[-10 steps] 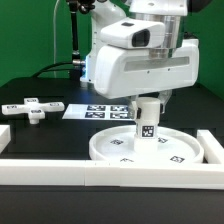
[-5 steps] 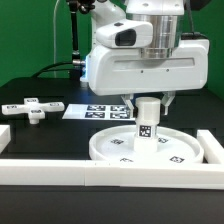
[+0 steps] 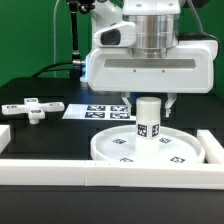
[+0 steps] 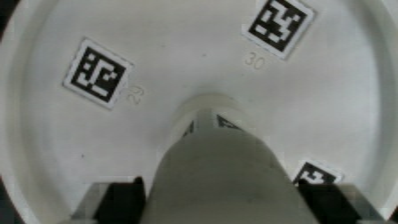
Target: Assemble round table
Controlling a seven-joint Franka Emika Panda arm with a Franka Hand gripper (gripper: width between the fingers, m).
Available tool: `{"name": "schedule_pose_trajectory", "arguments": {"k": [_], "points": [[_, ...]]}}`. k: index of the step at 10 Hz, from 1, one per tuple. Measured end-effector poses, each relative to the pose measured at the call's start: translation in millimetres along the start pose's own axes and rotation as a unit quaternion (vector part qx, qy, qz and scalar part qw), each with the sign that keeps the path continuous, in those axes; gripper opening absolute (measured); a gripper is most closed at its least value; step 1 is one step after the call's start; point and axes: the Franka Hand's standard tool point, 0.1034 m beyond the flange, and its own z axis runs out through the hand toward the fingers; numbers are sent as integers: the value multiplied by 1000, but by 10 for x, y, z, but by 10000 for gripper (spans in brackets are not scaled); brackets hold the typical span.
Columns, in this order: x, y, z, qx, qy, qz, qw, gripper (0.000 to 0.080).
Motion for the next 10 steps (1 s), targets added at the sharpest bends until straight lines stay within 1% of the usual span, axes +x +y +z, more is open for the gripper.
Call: {"name": "schedule_pose_trajectory", "arguments": {"k": [1, 2, 4, 7, 9, 10], "points": [[14, 7, -4, 12, 2, 52, 999, 409], [19, 6, -2, 17, 4, 87, 996, 409], [15, -3, 0, 18, 3, 142, 990, 409], [12, -14, 3, 22, 0, 234, 972, 409], [16, -4, 5, 38, -4, 328, 944, 409], [15, -6, 6, 48, -12, 386, 921, 409]]}}
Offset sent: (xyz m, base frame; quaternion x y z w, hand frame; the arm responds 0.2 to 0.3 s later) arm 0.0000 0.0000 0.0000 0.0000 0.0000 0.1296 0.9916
